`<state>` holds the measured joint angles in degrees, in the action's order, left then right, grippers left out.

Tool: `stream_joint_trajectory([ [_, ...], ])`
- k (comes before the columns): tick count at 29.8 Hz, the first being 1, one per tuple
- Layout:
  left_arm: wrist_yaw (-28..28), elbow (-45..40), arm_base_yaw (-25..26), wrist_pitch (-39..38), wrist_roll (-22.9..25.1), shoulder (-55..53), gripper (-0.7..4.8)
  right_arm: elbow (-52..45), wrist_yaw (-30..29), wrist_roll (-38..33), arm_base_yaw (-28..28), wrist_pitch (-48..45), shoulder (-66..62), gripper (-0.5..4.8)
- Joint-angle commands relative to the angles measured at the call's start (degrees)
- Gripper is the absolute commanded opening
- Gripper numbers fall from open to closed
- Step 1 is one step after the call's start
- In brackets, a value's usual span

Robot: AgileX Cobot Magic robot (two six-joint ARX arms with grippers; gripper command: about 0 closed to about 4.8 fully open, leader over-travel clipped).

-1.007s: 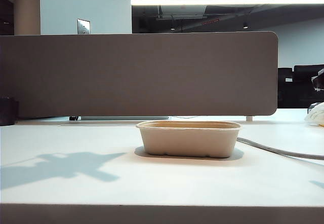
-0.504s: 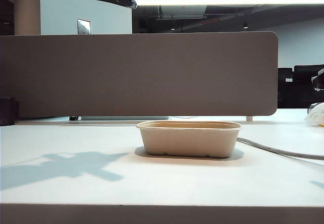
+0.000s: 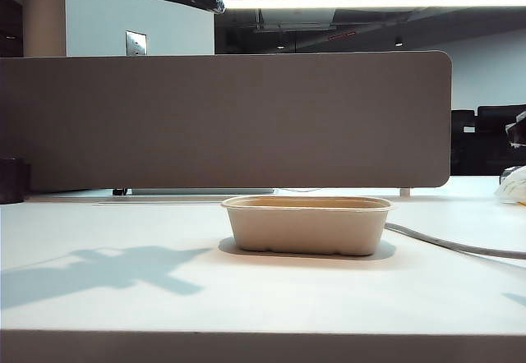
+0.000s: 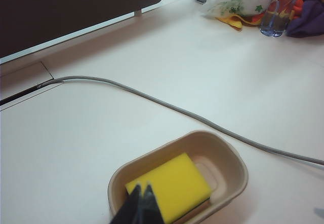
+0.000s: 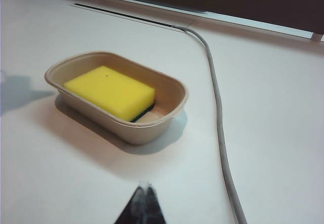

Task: Take out the cleaning sponge from the paper lunch box and place it on the table.

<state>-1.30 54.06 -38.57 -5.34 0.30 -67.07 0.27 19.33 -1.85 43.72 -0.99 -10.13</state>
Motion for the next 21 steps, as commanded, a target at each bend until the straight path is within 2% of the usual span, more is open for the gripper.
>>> stream_joint_trajectory([
  [1,0.02,0.09,0.02,3.52,1.57,-0.61,-0.04,0.07,0.02,-0.04,0.11,-0.92,0.04,-0.05],
  [6,-0.04,0.09,0.22,7.82,5.49,-4.81,-0.04,0.07,0.02,-0.04,0.11,-0.92,0.04,-0.05],
  [10,-0.92,0.11,0.11,6.58,5.79,-8.31,0.01,0.07,0.02,-0.04,0.11,-0.92,0.04,-0.05],
  [12,-2.23,0.11,0.07,5.84,7.48,-9.86,0.89,0.07,0.02,-0.04,0.11,-0.92,0.04,-0.05],
  [15,-2.80,0.11,0.00,6.40,8.92,-11.80,3.12,0.07,0.02,-0.04,0.11,-0.92,0.04,-0.05],
  [17,-2.80,0.13,0.00,8.11,8.90,-13.20,4.42,0.07,0.02,-0.04,0.11,-0.92,0.04,-0.05],
  [18,-2.80,0.13,0.00,9.09,8.83,-13.84,4.73,0.07,0.02,-0.04,0.11,-0.92,0.04,-0.05],
  [21,-2.78,0.15,-0.07,12.07,8.11,-15.74,4.79,0.07,0.02,-0.04,0.11,-0.92,0.04,-0.05],
])
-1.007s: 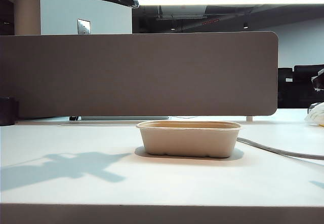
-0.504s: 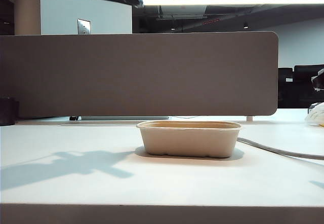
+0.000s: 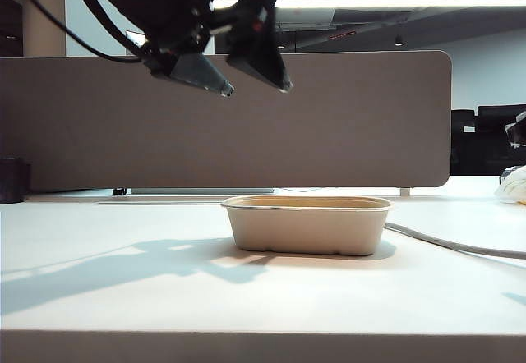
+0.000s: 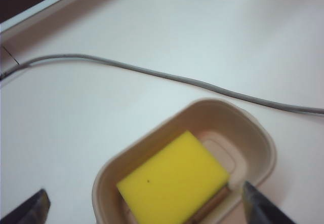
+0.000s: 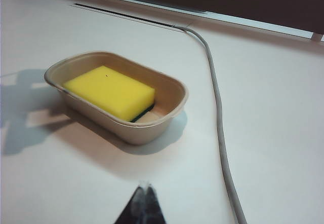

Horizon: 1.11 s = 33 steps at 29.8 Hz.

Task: Take out the cleaning sponge from the paper lunch box and place it on the table.

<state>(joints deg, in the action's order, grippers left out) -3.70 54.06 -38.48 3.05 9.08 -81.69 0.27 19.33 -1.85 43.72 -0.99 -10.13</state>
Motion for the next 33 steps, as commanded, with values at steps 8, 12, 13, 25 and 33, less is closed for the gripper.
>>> stream_joint_trajectory([
  [8,-0.85,13.57,-0.83,-12.90,-13.40,-12.46,4.79,0.07,0.02,-0.04,0.11,-0.92,0.04,-0.05],
  [12,0.07,20.61,-1.22,-21.38,-16.11,-18.21,4.79,0.07,0.02,-0.04,0.11,-0.92,0.04,-0.05],
  [13,0.11,22.14,-1.40,-23.17,-17.00,-19.63,4.79,0.07,0.02,-0.04,0.11,-0.92,0.04,-0.05],
  [25,-0.20,25.51,-1.40,-24.17,-26.51,-27.15,4.79,0.07,0.02,-0.04,0.11,-0.92,0.04,-0.05],
  [33,-0.20,25.51,-1.42,-25.75,-26.93,-31.56,4.79,0.07,0.02,-0.04,0.11,-0.92,0.04,-0.05],
])
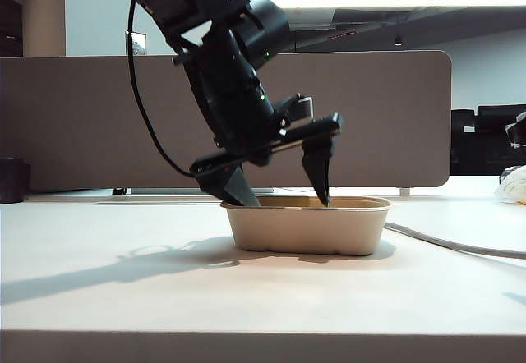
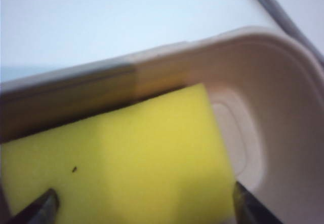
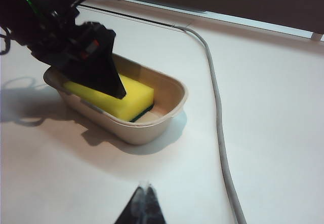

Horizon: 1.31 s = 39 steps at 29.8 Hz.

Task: Take out the cleaning sponge from the paper lunch box and place it on the table.

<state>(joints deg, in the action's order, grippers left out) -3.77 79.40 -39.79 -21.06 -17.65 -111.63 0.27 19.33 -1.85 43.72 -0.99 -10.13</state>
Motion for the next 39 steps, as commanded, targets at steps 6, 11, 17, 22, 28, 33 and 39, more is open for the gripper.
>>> stream_joint_trajectory([
  [6,-0.17,0.20,-0.15,-4.42,-0.20,-5.60,2.42,0.07,0.02,-0.04,0.11,-0.92,0.04,-0.05],
  [11,-0.55,0.31,-0.42,-4.61,2.69,-5.57,-0.09,0.07,0.02,-0.04,0.11,-0.92,0.04,-0.05],
  [17,-3.91,1.01,-0.48,-3.17,2.67,-4.46,-0.06,0.07,0.02,-0.04,0.11,-0.92,0.04,-0.05],
  [22,-3.58,6.36,-0.48,-5.31,3.76,-1.79,-0.06,0.07,0.02,-0.04,0.11,-0.92,0.04,-0.05],
  [28,-2.84,14.14,-0.48,-10.16,5.20,1.18,-0.06,0.07,0.04,-0.04,0.11,-0.92,0.04,-0.05],
  [33,5.60,15.98,0.02,-19.52,12.20,4.70,-0.06,0.07,0.02,-0.04,0.11,-0.92,0.04,-0.05],
  [39,8.66,15.98,1.68,-26.34,15.06,9.42,-0.06,0.07,0.02,-0.04,0.11,-0.92,0.00,-0.05],
])
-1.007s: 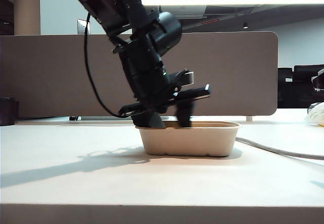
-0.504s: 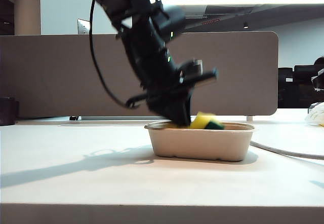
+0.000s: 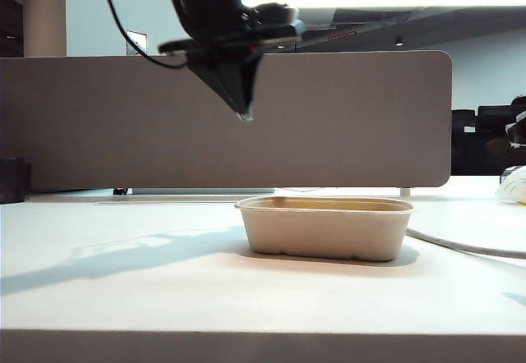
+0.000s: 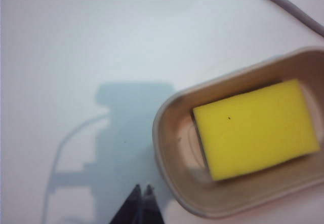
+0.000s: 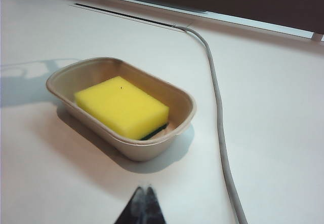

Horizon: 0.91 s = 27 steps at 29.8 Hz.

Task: Take out the cleaning sponge from the paper lunch box and place it on the table.

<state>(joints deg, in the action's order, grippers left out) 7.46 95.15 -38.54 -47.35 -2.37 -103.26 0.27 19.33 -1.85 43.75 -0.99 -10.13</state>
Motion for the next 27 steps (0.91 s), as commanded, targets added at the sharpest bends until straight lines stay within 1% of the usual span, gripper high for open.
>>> stream_joint_trajectory([
  [1,-4.55,0.22,0.44,0.09,-1.64,1.03,-0.06,0.07,0.04,-0.04,0.09,-0.92,0.07,-0.05],
  [3,-6.56,0.20,0.42,0.59,-2.69,0.66,-0.04,0.07,0.02,-0.04,0.09,-0.92,0.07,-0.05],
  [4,-8.20,0.07,0.42,0.94,-2.80,0.55,0.05,0.07,0.02,-0.04,0.09,-0.92,0.07,-0.05],
  [5,-10.25,0.07,0.24,1.25,-2.82,0.13,0.48,0.07,0.02,-0.04,0.09,-0.92,0.07,-0.05],
  [6,-13.42,0.07,-0.15,1.53,-3.41,-0.50,1.73,0.07,0.02,-0.04,0.09,-0.92,0.07,-0.05],
  [7,-14.84,0.07,-0.20,1.64,-4.13,-0.79,2.33,0.07,0.02,-0.04,0.09,-0.94,0.07,-0.05],
  [8,-17.27,0.07,-0.70,2.03,-6.01,-1.75,3.82,0.07,0.02,-0.04,0.09,-0.90,0.07,-0.05],
  [9,-17.70,0.07,-0.94,2.23,-7.17,-2.32,4.66,0.07,0.02,-0.04,0.09,-0.92,0.07,-0.05],
  [10,-18.43,0.09,-0.96,2.43,-9.35,-3.37,4.79,0.07,0.02,-0.04,0.09,-0.92,0.04,-0.05],
  [15,-17.99,0.13,-2.21,3.13,-12.74,-7.85,4.79,0.07,0.02,-0.04,0.09,-0.92,0.07,-0.05],
  [18,-17.99,0.15,-2.49,4.61,-12.87,-9.01,4.79,0.07,0.02,-0.04,0.09,-0.92,0.07,-0.05],
  [21,-17.14,0.15,-3.15,9.01,-12.98,-10.62,4.79,0.07,0.02,-0.04,0.09,-0.92,0.07,-0.05],
  [23,-16.17,0.15,-3.15,9.99,-13.31,-11.61,4.79,0.07,0.02,-0.04,0.09,-0.92,0.07,-0.05],
  [27,-16.09,0.15,-3.13,9.73,-13.35,-14.23,4.79,0.07,0.02,-0.04,0.09,-0.92,0.07,-0.05],
])
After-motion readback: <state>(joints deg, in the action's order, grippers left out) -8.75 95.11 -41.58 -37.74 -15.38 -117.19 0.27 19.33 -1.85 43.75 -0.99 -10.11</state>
